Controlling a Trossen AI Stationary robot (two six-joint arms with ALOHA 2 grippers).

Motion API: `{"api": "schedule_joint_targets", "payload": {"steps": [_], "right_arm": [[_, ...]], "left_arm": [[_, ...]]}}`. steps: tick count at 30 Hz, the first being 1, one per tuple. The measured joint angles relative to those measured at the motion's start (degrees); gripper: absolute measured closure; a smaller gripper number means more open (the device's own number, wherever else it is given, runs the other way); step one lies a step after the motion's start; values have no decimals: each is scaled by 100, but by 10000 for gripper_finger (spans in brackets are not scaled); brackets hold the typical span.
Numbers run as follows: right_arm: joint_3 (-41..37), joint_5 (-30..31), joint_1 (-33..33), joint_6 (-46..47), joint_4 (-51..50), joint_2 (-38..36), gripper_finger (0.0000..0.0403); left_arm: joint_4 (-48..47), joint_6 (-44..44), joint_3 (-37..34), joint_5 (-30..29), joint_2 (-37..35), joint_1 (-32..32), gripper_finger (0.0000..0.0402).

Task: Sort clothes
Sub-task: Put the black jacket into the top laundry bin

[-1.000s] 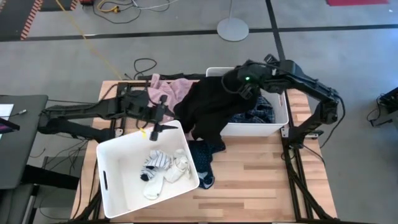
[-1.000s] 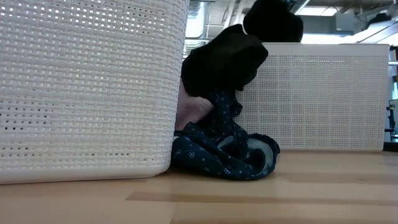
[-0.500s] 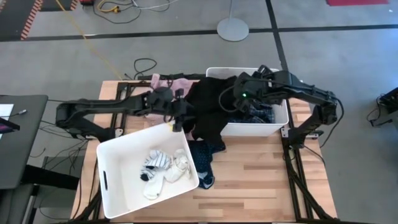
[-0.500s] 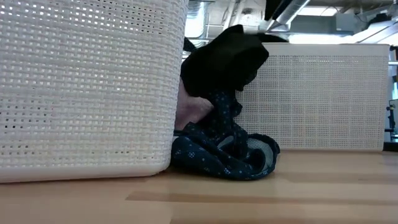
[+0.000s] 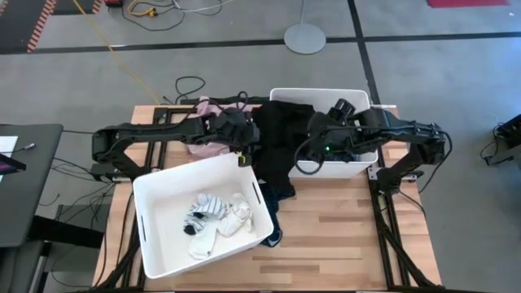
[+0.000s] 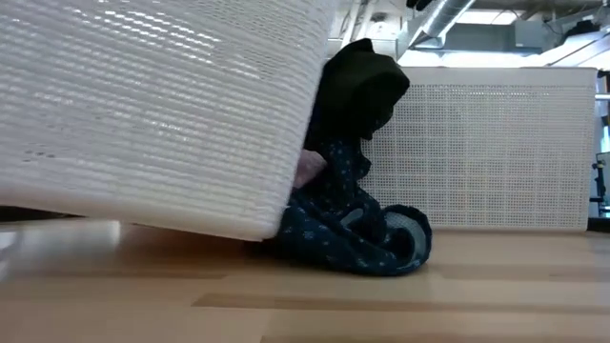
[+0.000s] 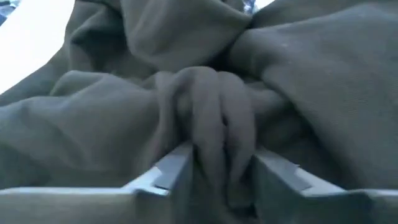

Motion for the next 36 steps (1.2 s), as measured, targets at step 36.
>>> {"api": "schedule_joint_targets", "payload": {"steps": [36], "right_arm": [[-979, 2157, 1978, 440, 859, 33, 113]], "left_arm": [[-1514, 1351, 3921, 860, 177, -575, 401]]}}
